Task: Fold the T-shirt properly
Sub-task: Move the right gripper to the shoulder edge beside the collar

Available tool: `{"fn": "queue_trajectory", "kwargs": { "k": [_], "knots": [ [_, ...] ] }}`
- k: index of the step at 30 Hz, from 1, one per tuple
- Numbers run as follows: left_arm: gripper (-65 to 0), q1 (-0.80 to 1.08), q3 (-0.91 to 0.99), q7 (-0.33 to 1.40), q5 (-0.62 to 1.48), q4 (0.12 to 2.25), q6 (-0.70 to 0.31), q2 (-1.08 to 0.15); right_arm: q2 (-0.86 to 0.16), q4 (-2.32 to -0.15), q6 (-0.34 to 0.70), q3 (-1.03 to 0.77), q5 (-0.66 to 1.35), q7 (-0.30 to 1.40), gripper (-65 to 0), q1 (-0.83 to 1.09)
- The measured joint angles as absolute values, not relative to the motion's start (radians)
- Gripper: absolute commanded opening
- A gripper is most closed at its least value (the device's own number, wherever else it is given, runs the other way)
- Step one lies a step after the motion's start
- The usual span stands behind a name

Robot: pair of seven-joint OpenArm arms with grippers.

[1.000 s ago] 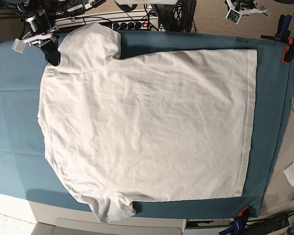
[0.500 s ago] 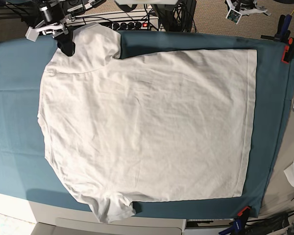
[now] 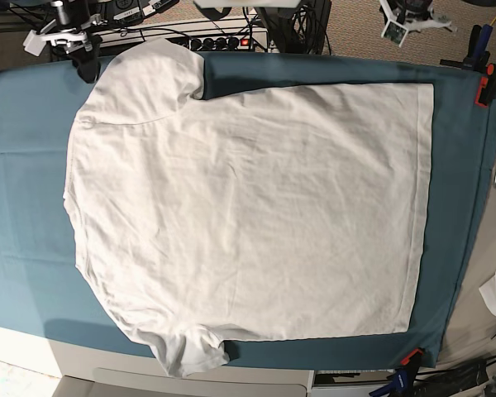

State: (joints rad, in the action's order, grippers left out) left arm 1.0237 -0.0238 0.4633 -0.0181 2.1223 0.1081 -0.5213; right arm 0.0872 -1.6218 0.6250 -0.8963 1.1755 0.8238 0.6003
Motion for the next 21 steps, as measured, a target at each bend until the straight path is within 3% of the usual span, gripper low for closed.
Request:
{"fn": "queue_trajectory", "kwargs": {
  "k": [19, 21],
  "knots": [
    [-62.6, 1.005, -0.024, 0.509, -0.022, 2.122, 0.107, -0.521, 0.064, -1.542, 0.656, -0.741, 1.205, 0.767, -37.6, 0.584],
    [-62.6, 0.99, -0.025, 0.52, -0.048, 2.122, 0.108, -0.521, 0.064, -1.544, 0.656, -0.738, 1.194, 0.761, -42.3, 0.584]
  ]
}}
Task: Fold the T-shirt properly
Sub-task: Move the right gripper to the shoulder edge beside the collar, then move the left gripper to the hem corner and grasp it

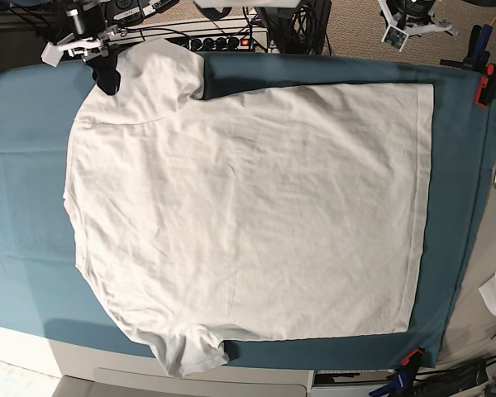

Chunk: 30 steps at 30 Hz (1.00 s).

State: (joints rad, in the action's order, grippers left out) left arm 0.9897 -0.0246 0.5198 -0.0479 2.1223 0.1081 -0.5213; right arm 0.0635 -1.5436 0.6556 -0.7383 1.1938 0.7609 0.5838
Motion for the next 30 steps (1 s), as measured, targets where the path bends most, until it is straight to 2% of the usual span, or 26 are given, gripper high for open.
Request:
{"fn": "queue_trajectory", "kwargs": {
  "k": [4, 5, 9, 13, 16, 19, 25, 30],
  "knots": [
    [-61.7, 0.962, -0.024, 0.561, -0.06, 2.122, 0.108, -0.519, 0.051, -1.542, 0.651, -0.736, 1.133, 0.755, -62.5, 0.584],
    [-60.1, 0.953, -0.024, 0.574, -0.06, 2.122, 0.108, -0.517, 0.049, -1.542, 0.652, -0.736, 1.126, 0.758, -65.0, 0.584],
    [-52.8, 0.92, -0.016, 0.636, -0.111, 2.145, 0.108, -0.503, 0.046, -1.542, 0.652, -0.736, 1.119, 0.757, -65.0, 0.584],
    [-47.2, 0.919, 0.067, 0.674, -0.07, 2.258, 0.108, -0.489, 0.043, -1.542, 0.652, -0.736, 1.115, 0.758, -65.0, 0.584],
    [-46.7, 0.92, 0.189, 0.7, 0.027, 2.346, 0.107, -0.49, 0.043, -1.542, 0.652, -0.736, 1.115, 0.757, -65.0, 0.584],
    [-46.7, 0.919, 0.337, 0.718, 0.16, 2.339, 0.09, -0.487, 0.042, -1.542, 0.652, -0.736, 1.115, 0.758, -65.0, 0.584],
    [-46.7, 0.918, 0.599, 0.719, 0.445, 2.341, -0.019, -0.461, 0.025, -1.542, 0.654, -0.732, 1.111, 0.763, -65.0, 0.585],
    [-46.8, 0.846, 0.696, 0.742, 0.667, 2.265, -0.1, -0.445, 0.022, -1.542, 0.654, -0.732, 1.111, 0.766, -65.0, 0.584]
  ]
}}
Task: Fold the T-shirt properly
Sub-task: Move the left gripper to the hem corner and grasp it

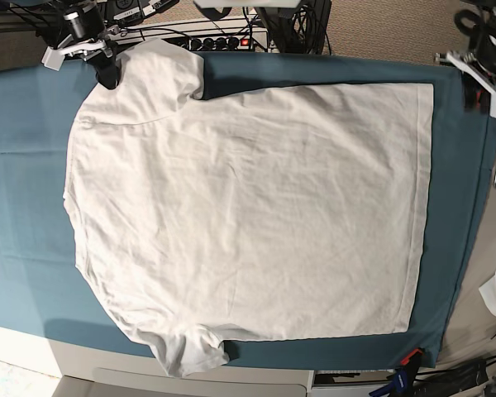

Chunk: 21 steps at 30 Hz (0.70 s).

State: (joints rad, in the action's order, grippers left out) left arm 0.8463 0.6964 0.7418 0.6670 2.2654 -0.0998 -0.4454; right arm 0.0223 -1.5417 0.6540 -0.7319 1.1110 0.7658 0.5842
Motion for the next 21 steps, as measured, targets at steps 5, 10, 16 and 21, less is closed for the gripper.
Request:
{"fn": "queue_trajectory", "kwargs": {
  "k": [5, 10, 16, 21],
  "knots": [
    [-46.8, 0.754, 0.715, 0.793, 0.884, 2.104, -0.226, -0.417, 0.022, -1.542, 0.654, -0.732, 1.111, 0.766, -65.0, 0.584],
    [-46.8, 0.742, 0.715, 0.839, 0.983, 2.049, -0.289, -0.416, 0.022, -1.542, 0.654, -0.732, 1.111, 0.765, -65.0, 0.584],
    [-46.7, 0.74, 0.715, 0.865, 1.029, 1.999, -0.337, -0.416, 0.022, -1.542, 0.654, -0.732, 1.111, 0.766, -65.0, 0.584],
    [-43.8, 0.708, 0.715, 0.878, 1.031, 1.911, -0.338, -0.416, 0.023, -1.542, 0.654, -0.732, 1.111, 0.766, -65.0, 0.584]
  ]
}}
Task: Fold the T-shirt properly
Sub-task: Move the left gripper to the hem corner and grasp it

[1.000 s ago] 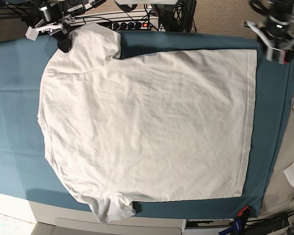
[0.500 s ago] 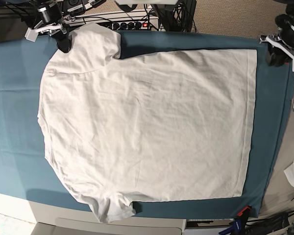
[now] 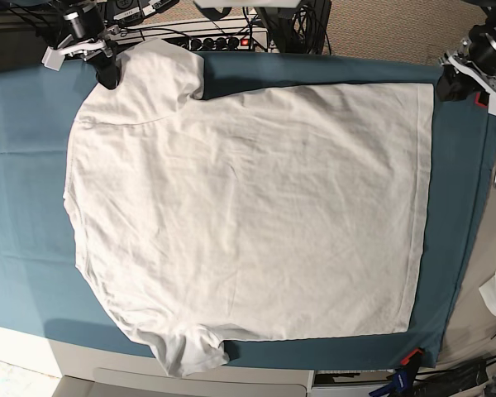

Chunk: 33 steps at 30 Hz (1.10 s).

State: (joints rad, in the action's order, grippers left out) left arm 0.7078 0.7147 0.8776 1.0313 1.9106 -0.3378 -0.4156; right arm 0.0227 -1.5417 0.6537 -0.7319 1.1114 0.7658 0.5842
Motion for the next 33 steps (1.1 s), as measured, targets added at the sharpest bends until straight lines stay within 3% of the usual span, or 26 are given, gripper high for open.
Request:
{"fn": "queue_trajectory", "kwargs": {
  "k": [3, 13, 25, 33],
  "knots": [
    [-41.3, 0.69, 0.715, 0.895, 1.029, 1.851, -0.334, -0.414, 0.023, -1.542, 0.654, -0.732, 1.111, 0.765, -65.0, 0.584],
    [-41.3, 0.654, 0.715, 0.897, 1.03, 1.839, -0.336, -0.413, 0.023, -1.542, 0.654, -0.732, 1.111, 0.765, -65.0, 0.584],
    [-41.3, 0.6, 0.715, 0.902, 1.061, 1.669, -0.334, -0.41, 0.023, -1.542, 0.654, -0.732, 1.111, 0.765, -65.0, 0.584],
    [-41.3, 0.598, 0.674, 0.919, 1.108, 1.669, -0.378, -0.411, 0.023, -1.542, 0.654, -0.732, 1.111, 0.765, -65.0, 0.584]
  ]
}}
